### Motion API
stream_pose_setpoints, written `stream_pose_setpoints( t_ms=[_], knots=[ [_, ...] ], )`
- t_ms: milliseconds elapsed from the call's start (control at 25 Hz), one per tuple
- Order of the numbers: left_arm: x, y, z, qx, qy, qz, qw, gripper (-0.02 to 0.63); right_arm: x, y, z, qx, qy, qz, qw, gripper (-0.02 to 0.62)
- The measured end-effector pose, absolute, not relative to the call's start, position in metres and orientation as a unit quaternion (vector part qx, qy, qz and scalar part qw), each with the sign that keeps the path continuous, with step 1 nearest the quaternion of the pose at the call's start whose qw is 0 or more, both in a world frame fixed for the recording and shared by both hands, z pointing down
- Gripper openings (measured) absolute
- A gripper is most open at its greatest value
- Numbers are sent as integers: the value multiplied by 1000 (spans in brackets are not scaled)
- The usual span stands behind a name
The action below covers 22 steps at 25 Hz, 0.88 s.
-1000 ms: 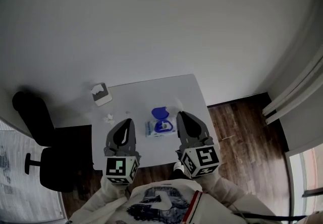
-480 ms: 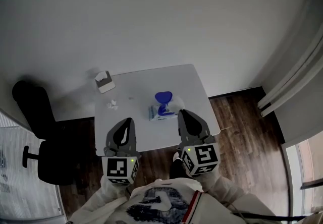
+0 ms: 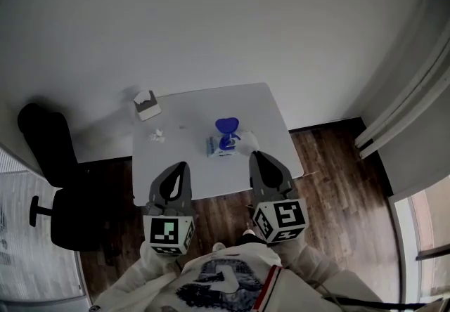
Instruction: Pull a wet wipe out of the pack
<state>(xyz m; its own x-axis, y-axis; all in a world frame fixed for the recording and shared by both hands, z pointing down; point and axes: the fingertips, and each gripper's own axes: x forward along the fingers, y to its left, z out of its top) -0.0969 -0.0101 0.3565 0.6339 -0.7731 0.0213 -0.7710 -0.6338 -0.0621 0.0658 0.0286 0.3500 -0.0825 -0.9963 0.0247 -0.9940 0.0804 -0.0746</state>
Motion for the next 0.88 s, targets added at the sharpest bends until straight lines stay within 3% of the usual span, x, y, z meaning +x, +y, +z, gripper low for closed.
stream_pose_setpoints(
  t_ms=[880],
  knots=[
    [-31, 16, 354, -899, 436, -34, 22, 5, 126, 59, 359, -663, 747, -58, 10, 11]
  ],
)
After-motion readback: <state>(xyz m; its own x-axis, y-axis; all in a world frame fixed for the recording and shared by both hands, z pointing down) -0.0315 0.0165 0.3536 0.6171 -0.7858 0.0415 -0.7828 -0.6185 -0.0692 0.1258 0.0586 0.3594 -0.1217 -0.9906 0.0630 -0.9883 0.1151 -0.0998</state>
